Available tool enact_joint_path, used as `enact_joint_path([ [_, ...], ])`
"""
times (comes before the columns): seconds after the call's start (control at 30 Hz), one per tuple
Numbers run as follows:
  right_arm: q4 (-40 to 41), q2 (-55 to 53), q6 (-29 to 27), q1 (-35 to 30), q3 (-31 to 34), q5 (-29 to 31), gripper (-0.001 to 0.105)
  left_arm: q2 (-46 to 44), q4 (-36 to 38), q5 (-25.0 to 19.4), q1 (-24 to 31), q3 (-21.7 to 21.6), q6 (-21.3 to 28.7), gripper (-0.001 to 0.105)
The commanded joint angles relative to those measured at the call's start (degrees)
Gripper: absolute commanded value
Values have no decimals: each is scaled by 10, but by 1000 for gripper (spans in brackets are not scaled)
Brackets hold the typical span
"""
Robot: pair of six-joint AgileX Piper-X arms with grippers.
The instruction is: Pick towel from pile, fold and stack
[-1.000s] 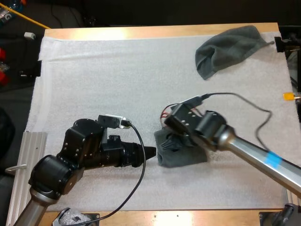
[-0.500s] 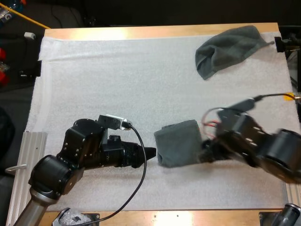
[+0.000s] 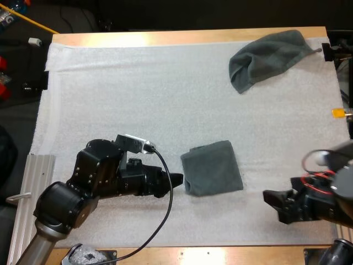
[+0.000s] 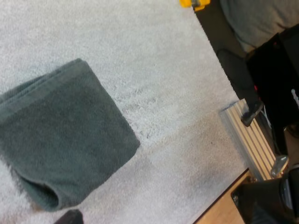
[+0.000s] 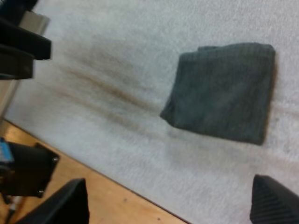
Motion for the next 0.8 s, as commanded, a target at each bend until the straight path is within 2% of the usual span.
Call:
enact_joint_path([
  [0.0,3,-6,7,-1,-5,-6,68,6,-2,0,0,1,6,68],
  [0.2,3,-13,19,-1,-5,-13,68,48,-36,0,0,23,6,68],
  [0.33,3,-13,19,-1,-5,-13,68,84,-74,0,0,58,2,68],
  [0.57,3,-13,19,-1,-5,-13,68,148,-176,0,0,132,-59,68],
  [0.77,3,-13,22,-1,-5,-13,68,225,-247,0,0,145,-69,68],
])
